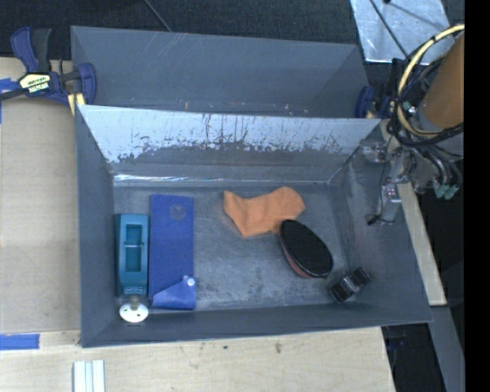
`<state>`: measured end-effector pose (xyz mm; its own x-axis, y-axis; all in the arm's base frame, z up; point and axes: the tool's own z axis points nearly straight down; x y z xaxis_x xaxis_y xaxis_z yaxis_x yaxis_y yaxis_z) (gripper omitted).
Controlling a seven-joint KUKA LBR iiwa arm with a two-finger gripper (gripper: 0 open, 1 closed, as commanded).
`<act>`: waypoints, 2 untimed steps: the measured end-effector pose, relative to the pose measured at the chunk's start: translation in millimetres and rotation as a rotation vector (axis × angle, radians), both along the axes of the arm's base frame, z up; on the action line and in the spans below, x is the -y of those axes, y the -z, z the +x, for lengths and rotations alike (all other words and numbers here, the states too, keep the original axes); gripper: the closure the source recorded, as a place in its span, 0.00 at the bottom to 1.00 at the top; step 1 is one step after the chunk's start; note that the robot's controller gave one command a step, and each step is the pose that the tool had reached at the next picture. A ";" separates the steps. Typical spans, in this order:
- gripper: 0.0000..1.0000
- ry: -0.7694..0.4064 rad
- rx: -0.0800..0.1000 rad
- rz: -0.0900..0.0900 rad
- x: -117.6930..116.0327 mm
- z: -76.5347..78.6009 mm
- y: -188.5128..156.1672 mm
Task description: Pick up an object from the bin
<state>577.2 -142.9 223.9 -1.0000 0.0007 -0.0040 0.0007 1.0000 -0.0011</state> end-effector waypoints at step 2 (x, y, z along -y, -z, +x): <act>0.00 0.084 0.004 0.000 -39.8 24.5 122.8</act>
Offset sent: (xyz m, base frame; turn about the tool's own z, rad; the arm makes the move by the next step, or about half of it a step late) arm 0.0297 0.0623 -0.1529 0.0912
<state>601.7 -103.1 101.2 -0.9964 0.0847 -0.0076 0.0847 0.9964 -0.0010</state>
